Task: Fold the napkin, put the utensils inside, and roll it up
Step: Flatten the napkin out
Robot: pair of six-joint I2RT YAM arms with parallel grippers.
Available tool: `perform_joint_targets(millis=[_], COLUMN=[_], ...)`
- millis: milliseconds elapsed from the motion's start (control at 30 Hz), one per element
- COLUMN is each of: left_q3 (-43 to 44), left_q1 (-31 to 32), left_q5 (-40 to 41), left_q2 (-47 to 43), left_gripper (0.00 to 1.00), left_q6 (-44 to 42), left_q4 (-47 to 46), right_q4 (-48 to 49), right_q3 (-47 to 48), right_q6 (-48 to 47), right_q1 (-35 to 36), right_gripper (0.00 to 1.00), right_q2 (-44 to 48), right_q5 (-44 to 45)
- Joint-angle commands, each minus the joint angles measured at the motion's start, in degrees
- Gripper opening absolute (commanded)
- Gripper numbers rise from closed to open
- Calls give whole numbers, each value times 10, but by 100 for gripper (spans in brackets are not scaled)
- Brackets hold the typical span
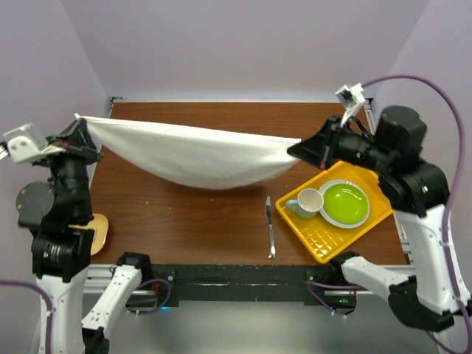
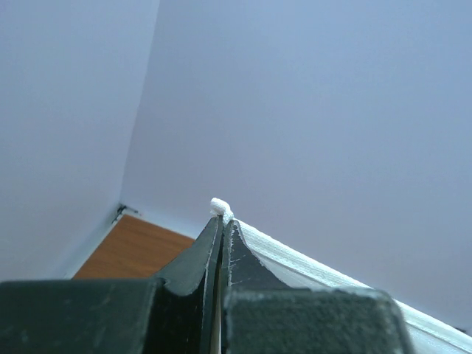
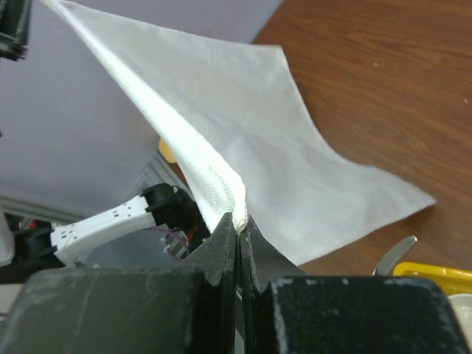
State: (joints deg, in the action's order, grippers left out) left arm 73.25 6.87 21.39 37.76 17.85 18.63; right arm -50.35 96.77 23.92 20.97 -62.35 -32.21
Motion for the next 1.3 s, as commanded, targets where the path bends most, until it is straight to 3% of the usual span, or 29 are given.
perform_joint_targets(millis=[0,167,367,600,833,967,1167,1267], left_q3=[0,10,11,-20,-19,14,47,67], left_q1=[0,0,0,-2,-19,-45,-69,-84], left_q5=[67,93,159,190,201,143,67,51], left_q2=[-33,-4,95,294,518,624,706,735], left_gripper=[0,0,0,0,0,0,0,0], left_q6=[-34,-33,-5,2,-36,-43,-14,10], left_q4=[-35,-33,-48,-139,-232,-253,-263,-251], right_q4=[100,81,42,67,80,51,22,23], right_q3=[-8,16,47,82,150,238,324,320], right_q6=[54,68,75,88,58,44,40,51], right_q1=[-1,-1,-2,-15,-28,-37,-40,-44], right_gripper=[0,0,0,0,0,0,0,0], right_q2=[74,48,-70,-273,-508,-660,-741,-760], right_q5=[-29,12,118,130,81,55,39,32])
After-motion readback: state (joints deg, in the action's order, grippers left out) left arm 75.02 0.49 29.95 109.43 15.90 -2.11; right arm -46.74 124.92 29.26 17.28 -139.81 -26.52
